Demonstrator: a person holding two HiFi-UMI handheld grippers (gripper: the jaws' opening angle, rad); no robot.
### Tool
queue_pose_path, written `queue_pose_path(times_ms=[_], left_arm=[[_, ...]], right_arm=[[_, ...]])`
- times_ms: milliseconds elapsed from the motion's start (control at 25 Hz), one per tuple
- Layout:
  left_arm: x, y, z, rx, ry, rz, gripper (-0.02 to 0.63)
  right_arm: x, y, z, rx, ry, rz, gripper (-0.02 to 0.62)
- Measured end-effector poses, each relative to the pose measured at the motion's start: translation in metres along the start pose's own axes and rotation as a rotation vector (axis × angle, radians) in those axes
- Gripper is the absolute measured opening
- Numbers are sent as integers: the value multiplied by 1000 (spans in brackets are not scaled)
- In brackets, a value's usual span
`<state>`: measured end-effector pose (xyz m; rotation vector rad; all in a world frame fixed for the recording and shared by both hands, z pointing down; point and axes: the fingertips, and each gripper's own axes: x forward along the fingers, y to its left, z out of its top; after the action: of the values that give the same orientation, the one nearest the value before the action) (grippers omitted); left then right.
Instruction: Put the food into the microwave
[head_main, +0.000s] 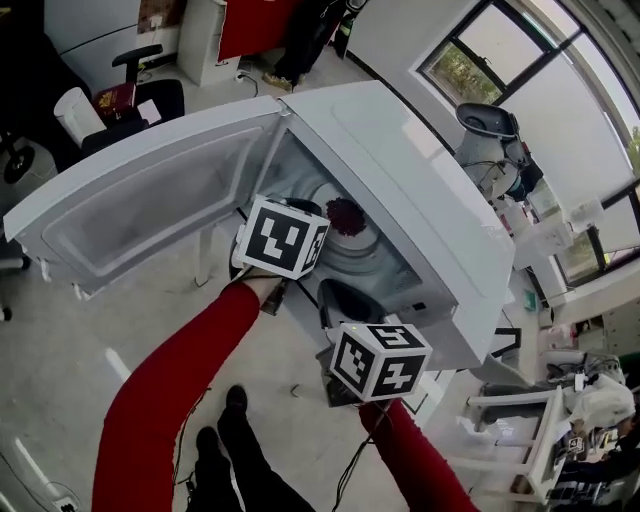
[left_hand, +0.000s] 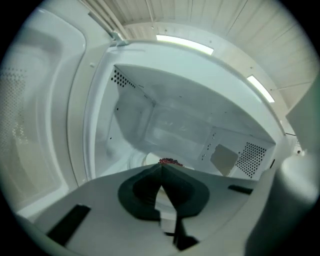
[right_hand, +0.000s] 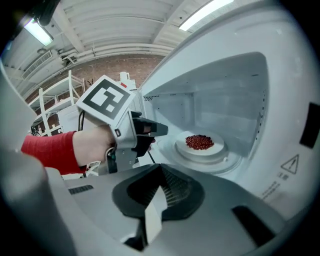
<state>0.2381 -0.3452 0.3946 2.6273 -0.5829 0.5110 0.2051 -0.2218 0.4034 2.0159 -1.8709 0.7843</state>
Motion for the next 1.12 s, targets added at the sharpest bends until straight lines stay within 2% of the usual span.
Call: queue_pose_path(times_ms=[360, 600, 840, 1120], left_arm=[[-78, -32, -4, 26, -95, -75, 9], [-141, -49, -15, -60, -139, -117, 9], [-194, -53, -32, -128, -134, -141, 9], [-245, -60, -45, -101, -138, -126, 9]], right_arm=[[-35, 20, 10, 72, -67, 29, 14], [-69, 32, 12, 131, -122, 51, 14], [-98, 44, 7, 151, -151, 65, 14], [-133, 63, -7, 195, -177, 90, 14]])
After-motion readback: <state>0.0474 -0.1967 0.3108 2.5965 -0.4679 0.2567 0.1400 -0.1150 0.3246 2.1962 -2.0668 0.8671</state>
